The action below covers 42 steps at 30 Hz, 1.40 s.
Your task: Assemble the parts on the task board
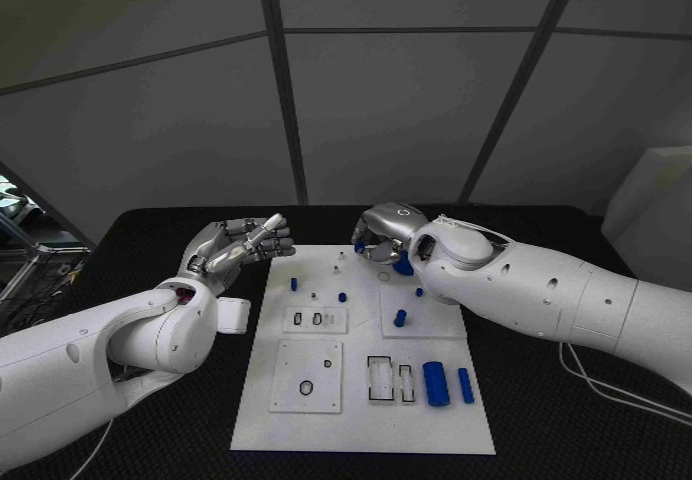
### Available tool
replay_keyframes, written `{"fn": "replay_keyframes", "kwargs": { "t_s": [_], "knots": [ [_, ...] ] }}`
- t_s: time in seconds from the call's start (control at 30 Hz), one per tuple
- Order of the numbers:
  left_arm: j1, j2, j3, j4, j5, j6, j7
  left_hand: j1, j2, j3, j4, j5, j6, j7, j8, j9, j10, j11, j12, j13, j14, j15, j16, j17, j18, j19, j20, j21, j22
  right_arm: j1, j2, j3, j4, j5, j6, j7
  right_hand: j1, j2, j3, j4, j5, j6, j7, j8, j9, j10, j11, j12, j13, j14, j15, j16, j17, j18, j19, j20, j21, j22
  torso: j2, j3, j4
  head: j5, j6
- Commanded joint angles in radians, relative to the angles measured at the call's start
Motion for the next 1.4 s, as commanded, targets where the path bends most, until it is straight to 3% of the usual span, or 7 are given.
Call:
{"fn": "replay_keyframes", "kwargs": {
  "t_s": [0.03,0.17,0.27,0.5,1.4],
  "knots": [
    [0.002,0.004,0.001,-0.001,0.003,0.015,0.000,0.000,0.011,0.000,-0.005,-0.002,0.005,0.000,-0.006,-0.001,0.002,0.003,-0.003,-0.001,0.001,0.003,-0.005,0.001,0.004,0.006,-0.002,0.007,0.001,0.004,0.021,0.001,-0.024,0.013,-0.004,0.024,-0.003,-0.011,0.004,0.003,0.000,0.001,0.003,-0.005,-0.001,-0.001,0.001,-0.004,-0.001,0.026,-0.003,0.007,0.001,-0.006,0.004,0.004,0.003,0.002,0.001,0.0007,0.0003,0.002,-0.002],
    [0.003,0.008,0.001,-0.004,0.003,0.016,0.000,0.001,0.012,0.000,-0.006,-0.002,0.005,0.000,-0.006,-0.001,0.002,0.003,-0.003,-0.001,0.002,0.003,-0.005,0.001,0.004,0.006,-0.002,0.007,0.001,0.005,0.049,0.001,-0.053,0.016,0.016,0.030,-0.005,-0.012,0.006,0.005,0.000,0.000,0.003,-0.006,-0.001,-0.002,0.001,-0.005,-0.001,0.026,-0.003,0.008,0.002,-0.006,0.004,0.004,0.004,0.003,0.002,-0.0002,0.0015,0.005,-0.003],
    [0.004,0.006,0.001,-0.005,0.003,0.015,-0.001,0.001,0.012,0.000,-0.006,-0.002,0.005,0.000,-0.006,-0.001,0.002,0.003,-0.003,-0.001,0.002,0.003,-0.005,0.001,0.004,0.006,-0.002,0.007,0.001,0.005,0.070,0.001,-0.077,0.017,0.023,0.034,-0.006,-0.013,0.007,0.006,0.001,-0.001,0.004,-0.007,-0.002,-0.003,0.002,-0.005,-0.001,0.026,-0.003,0.011,0.005,-0.006,0.004,0.004,0.005,0.005,0.003,0.0010,-0.0014,0.009,-0.004],
    [0.005,0.004,0.001,-0.004,0.003,0.014,-0.002,0.001,0.012,0.000,-0.006,-0.002,0.005,0.000,-0.006,-0.001,0.002,0.003,-0.003,-0.001,0.002,0.003,-0.006,0.001,0.004,0.007,-0.002,0.007,0.001,0.005,0.098,0.000,-0.110,0.017,0.029,0.042,-0.006,-0.014,0.008,0.006,0.001,-0.002,0.004,-0.008,-0.002,-0.004,0.002,-0.006,-0.002,0.026,-0.002,0.012,0.007,-0.006,0.004,0.005,0.006,0.006,0.006,0.0000,0.0024,0.008,-0.007],
    [0.011,0.004,0.001,-0.011,0.003,0.018,-0.009,0.000,0.011,-0.001,-0.009,-0.003,0.005,0.001,-0.008,-0.001,0.001,0.003,-0.006,-0.002,0.002,0.004,-0.008,0.002,0.004,0.007,-0.002,0.007,0.001,0.005,0.152,0.000,-0.177,0.006,0.100,0.015,-0.015,-0.027,0.019,0.017,-0.001,-0.021,0.008,-0.017,-0.004,-0.034,0.010,-0.014,-0.007,0.024,0.005,0.030,0.020,-0.004,-0.012,0.010,0.006,0.000,0.007,0.0016,-0.0010,0.014,-0.010]
  ]
}}
